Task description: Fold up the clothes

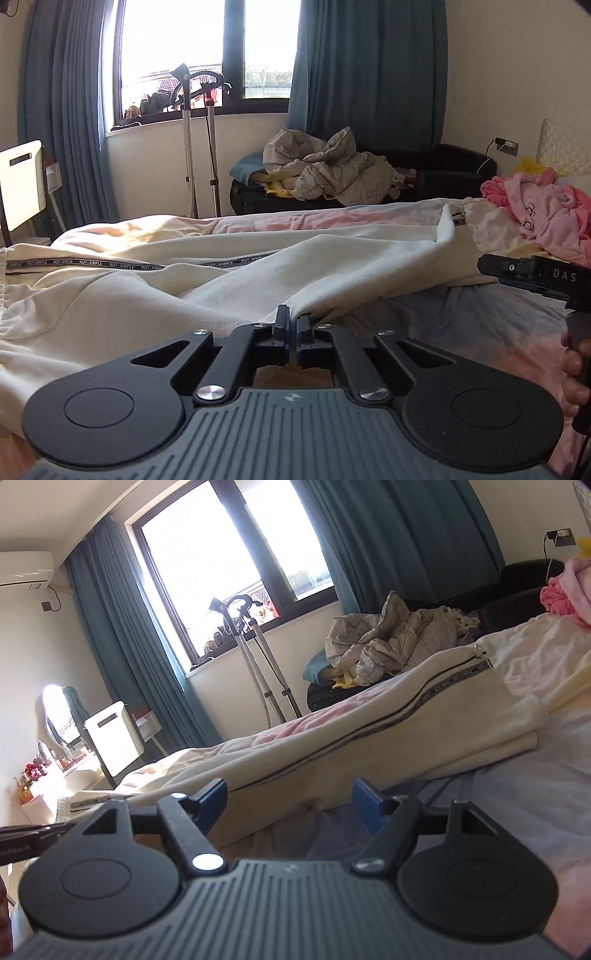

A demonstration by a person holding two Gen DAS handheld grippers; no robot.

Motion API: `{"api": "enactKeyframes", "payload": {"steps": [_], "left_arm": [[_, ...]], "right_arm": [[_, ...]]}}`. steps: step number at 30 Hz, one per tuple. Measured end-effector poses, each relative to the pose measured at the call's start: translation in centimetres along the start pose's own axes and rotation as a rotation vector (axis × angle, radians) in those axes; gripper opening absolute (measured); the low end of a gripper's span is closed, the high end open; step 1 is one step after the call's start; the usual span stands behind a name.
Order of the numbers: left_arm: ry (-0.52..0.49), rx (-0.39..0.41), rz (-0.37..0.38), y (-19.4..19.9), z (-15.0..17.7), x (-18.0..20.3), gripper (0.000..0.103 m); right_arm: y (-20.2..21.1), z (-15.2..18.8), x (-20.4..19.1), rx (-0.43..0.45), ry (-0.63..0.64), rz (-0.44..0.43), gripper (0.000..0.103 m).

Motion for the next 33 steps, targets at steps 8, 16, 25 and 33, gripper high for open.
{"api": "enactKeyframes", "payload": {"steps": [8,16,25,33], "left_arm": [[0.081,-0.135,-0.03,0.8,4.2,-0.4,0.005],[0.131,-0.194,-0.049,0.2,5.7,-1.2,0.008],[0.266,-0.271,-0.01,-2.2,5.9,-2.5,0.021],[0.317,-0.312,0.012,-4.5,6.1,-2.7,0.021]], "right_arm": [[0.7,-2.0,4.3,-0.009,-0.292,0.029,0.075],[-1.9,-6.2,15.1,0.065,-0.444,0.237,0.075],[-5.4,-3.3,27.7,0.043,-0.658,0.342,0.072],[-8.3,-5.1,25.8,0.149,-0.5,0.283,0.009]]}}
Point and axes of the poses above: each gripper's, at about its wrist camera, not at the fingertips, and y roughly against the way its jaws point, x to its right, z to its underside, the point moved 7 cm from there along -y, roughly the way its jaws point, and after that the axes turned 4 degrees about -z, right-handed, at the moved point
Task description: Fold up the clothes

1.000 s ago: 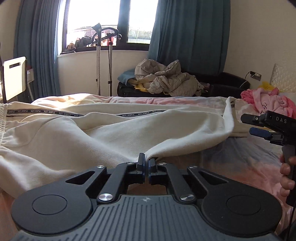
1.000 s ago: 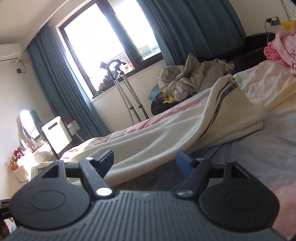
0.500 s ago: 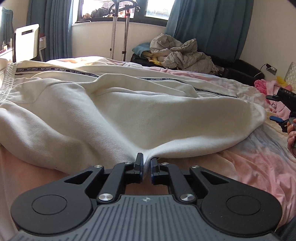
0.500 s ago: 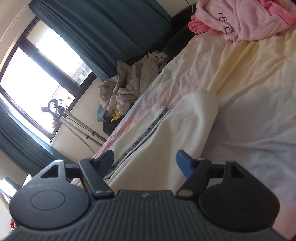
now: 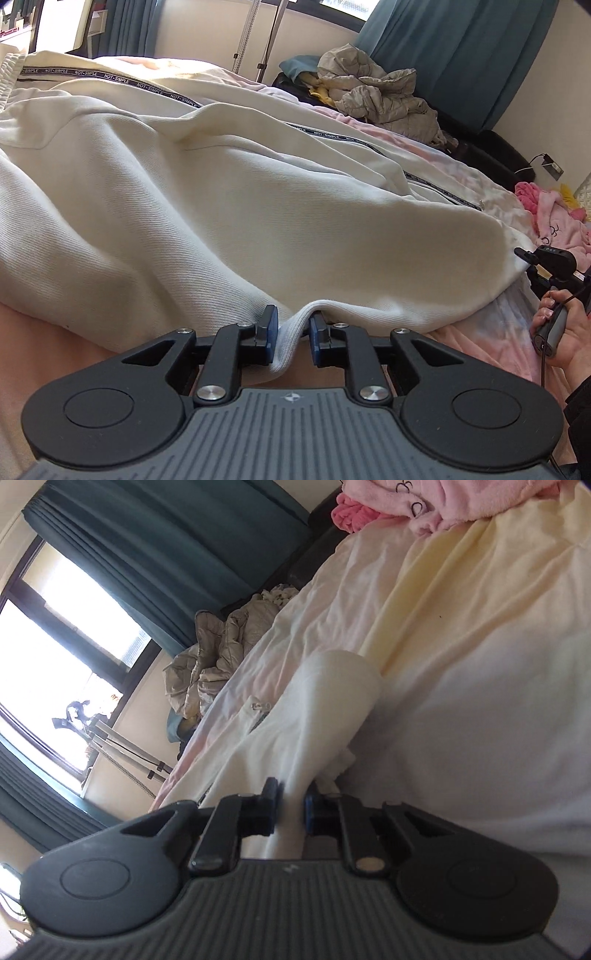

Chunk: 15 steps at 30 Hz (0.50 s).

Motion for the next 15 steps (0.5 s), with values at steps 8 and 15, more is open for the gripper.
{"api": "enactKeyframes", "payload": {"steps": [8,15], "left_arm": [[0.037,-0.009,0.063,1.5,0.3,-0.5,0.024],[0.184,0.045,0.132,6.3,0.2,-2.6,0.057]], "right_arm": [[7.1,-3.8,-6.2,0.289,0.15,-0.025,0.007],[11.1,-3.2,-1.1,0.233,-0.085,0.171,0.007]]}}
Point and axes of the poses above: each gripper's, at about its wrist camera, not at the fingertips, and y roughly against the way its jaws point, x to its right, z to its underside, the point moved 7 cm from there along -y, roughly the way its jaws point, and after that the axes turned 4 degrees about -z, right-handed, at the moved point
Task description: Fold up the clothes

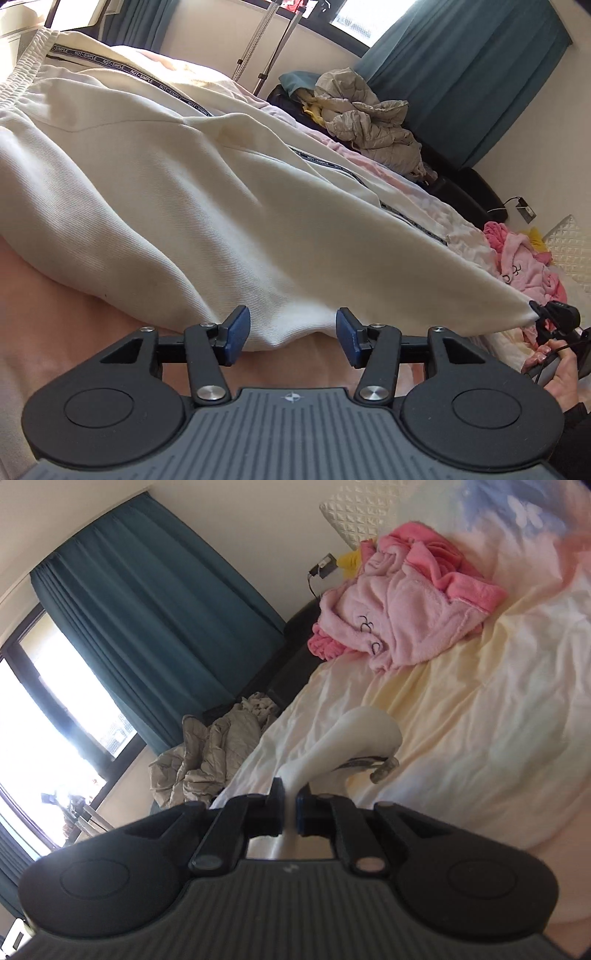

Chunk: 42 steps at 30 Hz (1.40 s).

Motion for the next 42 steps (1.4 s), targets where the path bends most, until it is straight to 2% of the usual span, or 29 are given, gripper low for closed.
{"api": "enactKeyframes", "payload": {"steps": [4,7,12,16,17,18,19,23,26,27,28,29,30,31,32,36,39,42], "left_arm": [[0.201,0.054,0.013,3.4,-1.4,-4.0,0.062],[0.405,0.057,-0.004,5.2,-2.0,-8.4,0.067],[0.724,0.049,-0.034,6.2,-2.2,-15.0,0.068],[0.859,0.046,-0.016,4.5,-3.1,-17.7,0.068],[0.885,0.052,0.001,4.0,-3.6,-18.1,0.068],[0.904,0.061,0.015,3.4,-4.1,-18.3,0.068],[0.911,0.068,0.022,3.0,-4.6,-18.4,0.068],[0.896,0.077,-0.001,1.2,-6.0,-19.2,0.068],[0.925,0.104,0.01,0.6,-6.5,-20.1,0.066],[0.921,0.121,-0.003,0.7,-6.7,-20.4,0.064],[0.914,0.139,-0.018,0.8,-6.9,-20.7,0.054],[0.908,0.157,-0.033,0.9,-7.2,-21.0,0.04],[0.902,0.167,-0.042,1.0,-7.4,-21.1,0.034],[0.9,0.175,-0.037,1.2,-7.5,-21.1,0.021],[0.888,0.188,-0.035,1.6,-7.8,-20.9,0.014],[0.834,0.254,-0.032,4.5,-9.2,-20.0,0.012],[0.852,0.307,-0.005,7.6,-10.5,-20.1,0.011],[0.833,0.335,-0.022,10.9,-11.2,-21.0,0.011]], "right_arm": [[-0.4,1.7,2.6,-0.125,-0.101,0.082,0.007],[0.2,2.4,2.7,-0.164,-0.111,0.064,0.007],[0.7,2.9,2.6,-0.199,-0.137,0.062,0.012],[0.7,3.0,2.8,-0.213,-0.171,0.066,0.017],[0.5,3.0,2.8,-0.214,-0.176,0.064,0.023],[0.2,3.1,2.8,-0.215,-0.179,0.062,0.033],[0.0,3.2,2.8,-0.216,-0.184,0.061,0.036],[-1.0,3.8,2.9,-0.218,-0.192,0.058,0.037],[-1.9,4.0,3.3,-0.208,-0.204,0.068,0.037],[-2.1,4.0,3.5,-0.199,-0.213,0.062,0.037],[-2.3,3.8,3.6,-0.187,-0.215,0.058,0.037],[-2.5,3.7,3.7,-0.175,-0.211,0.058,0.034],[-2.6,3.5,3.7,-0.164,-0.203,0.055,0.026],[-2.6,3.4,3.6,-0.153,-0.192,0.051,0.02],[-2.7,3.2,3.4,-0.143,-0.183,0.043,0.013],[-1.6,2.1,2.0,-0.083,-0.151,-0.019,0.006],[0.1,0.9,0.0,-0.013,-0.074,-0.062,0.006],[1.7,0.2,-1.1,0.03,-0.056,-0.062,0.005]]}}
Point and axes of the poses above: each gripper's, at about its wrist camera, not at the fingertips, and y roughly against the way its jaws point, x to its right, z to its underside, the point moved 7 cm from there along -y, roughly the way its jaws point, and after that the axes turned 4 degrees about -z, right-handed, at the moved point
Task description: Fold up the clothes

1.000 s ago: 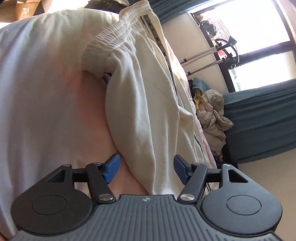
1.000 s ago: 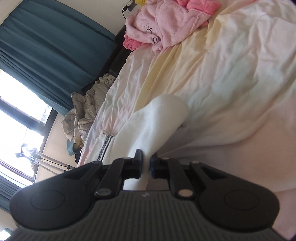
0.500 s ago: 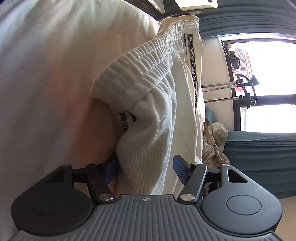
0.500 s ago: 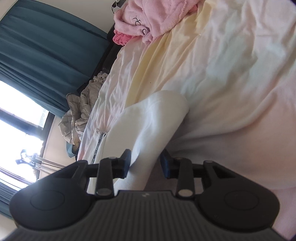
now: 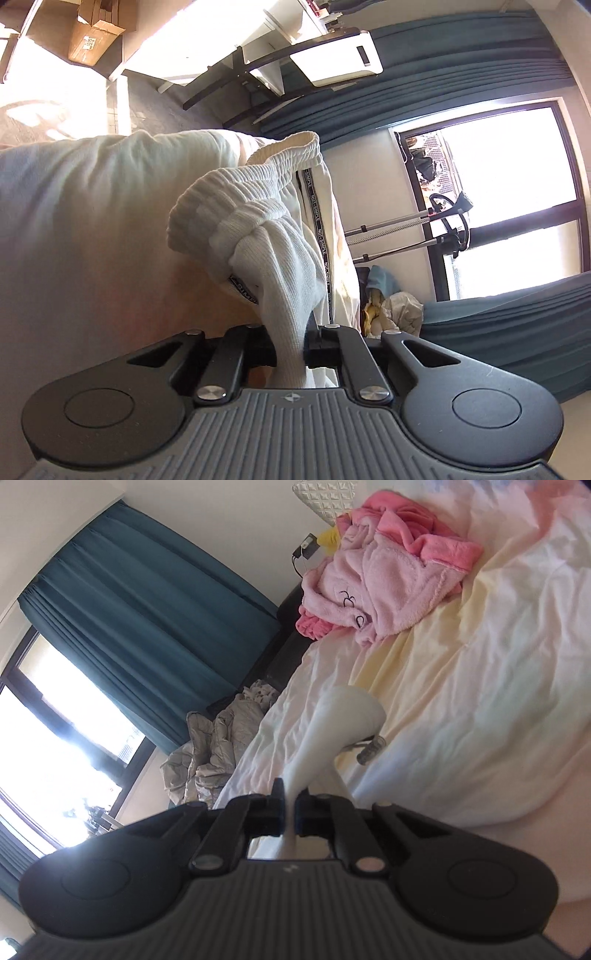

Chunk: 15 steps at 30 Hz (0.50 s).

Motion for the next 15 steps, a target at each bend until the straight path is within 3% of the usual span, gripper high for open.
{"api": "enactKeyframes", "payload": {"steps": [3,9,10,12,15], "left_arm": [[-0.049,-0.012,-0.031,1.6,-0.4,-0.5,0.011],[-0.093,-0.041,-0.153,1.4,0.6,-4.8,0.011],[-0.079,-0.045,-0.163,1.5,0.6,-6.0,0.011],[-0.053,-0.056,-0.155,1.7,0.6,-7.0,0.011],[-0.098,-0.047,-0.154,2.1,0.6,-6.3,0.011]], "right_arm": [[1.6,0.0,0.7,0.008,-0.003,0.12,0.005],[3.5,3.4,6.9,-0.155,-0.141,0.425,0.005],[4.0,3.4,7.6,-0.152,-0.165,0.436,0.005],[5.1,2.7,6.7,-0.103,-0.163,0.37,0.005],[6.6,1.0,2.4,0.027,0.003,0.235,0.005]]}}
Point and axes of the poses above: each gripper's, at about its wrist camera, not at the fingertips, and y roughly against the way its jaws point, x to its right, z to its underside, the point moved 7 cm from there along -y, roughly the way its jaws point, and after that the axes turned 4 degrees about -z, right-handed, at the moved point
